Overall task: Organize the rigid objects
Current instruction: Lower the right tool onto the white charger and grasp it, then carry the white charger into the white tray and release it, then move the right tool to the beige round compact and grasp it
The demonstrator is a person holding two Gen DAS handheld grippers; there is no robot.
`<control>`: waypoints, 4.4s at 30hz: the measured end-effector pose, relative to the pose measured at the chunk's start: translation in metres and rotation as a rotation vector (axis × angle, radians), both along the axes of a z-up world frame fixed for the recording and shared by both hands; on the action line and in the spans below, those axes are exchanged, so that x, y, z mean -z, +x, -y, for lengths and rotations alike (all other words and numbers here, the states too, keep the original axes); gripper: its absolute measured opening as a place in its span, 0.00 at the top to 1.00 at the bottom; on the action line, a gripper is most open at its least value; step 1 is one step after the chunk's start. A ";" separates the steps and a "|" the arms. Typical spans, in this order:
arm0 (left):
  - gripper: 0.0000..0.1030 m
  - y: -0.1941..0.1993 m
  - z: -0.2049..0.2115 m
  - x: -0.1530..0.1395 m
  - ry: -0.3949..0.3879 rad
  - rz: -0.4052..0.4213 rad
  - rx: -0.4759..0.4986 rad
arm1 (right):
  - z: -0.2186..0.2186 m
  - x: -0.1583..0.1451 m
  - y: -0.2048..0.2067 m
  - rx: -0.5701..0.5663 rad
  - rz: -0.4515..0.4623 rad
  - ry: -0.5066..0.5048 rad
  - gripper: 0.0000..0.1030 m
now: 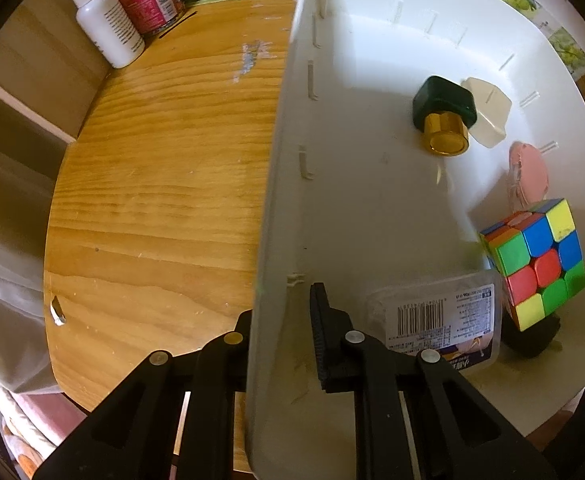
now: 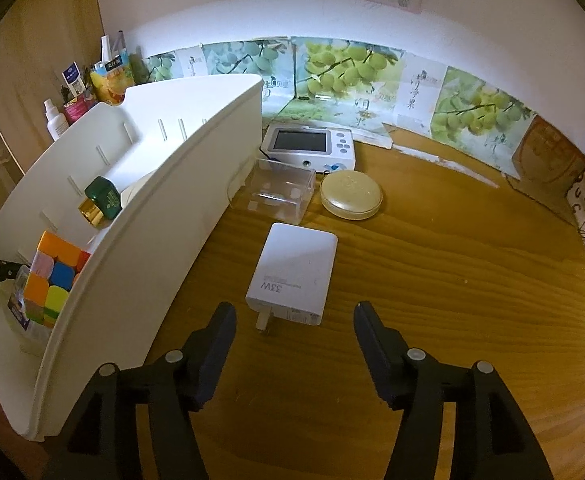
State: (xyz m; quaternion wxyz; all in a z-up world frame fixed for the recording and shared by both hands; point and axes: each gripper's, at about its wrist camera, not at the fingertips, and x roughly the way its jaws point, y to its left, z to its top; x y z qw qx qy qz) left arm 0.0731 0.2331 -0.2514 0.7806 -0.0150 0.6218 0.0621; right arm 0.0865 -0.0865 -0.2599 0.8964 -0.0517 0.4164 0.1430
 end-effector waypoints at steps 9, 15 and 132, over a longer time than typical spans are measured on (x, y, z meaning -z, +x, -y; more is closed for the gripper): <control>0.92 0.000 -0.001 0.001 0.024 -0.005 -0.034 | -0.005 0.010 0.020 -0.026 -0.033 0.006 0.38; 0.92 -0.002 -0.001 0.001 0.022 -0.007 -0.039 | -0.006 0.015 0.029 -0.029 -0.046 0.010 0.38; 0.87 -0.001 0.013 0.005 0.061 -0.006 -0.015 | -0.015 -0.078 -0.031 -0.036 0.234 -0.049 0.33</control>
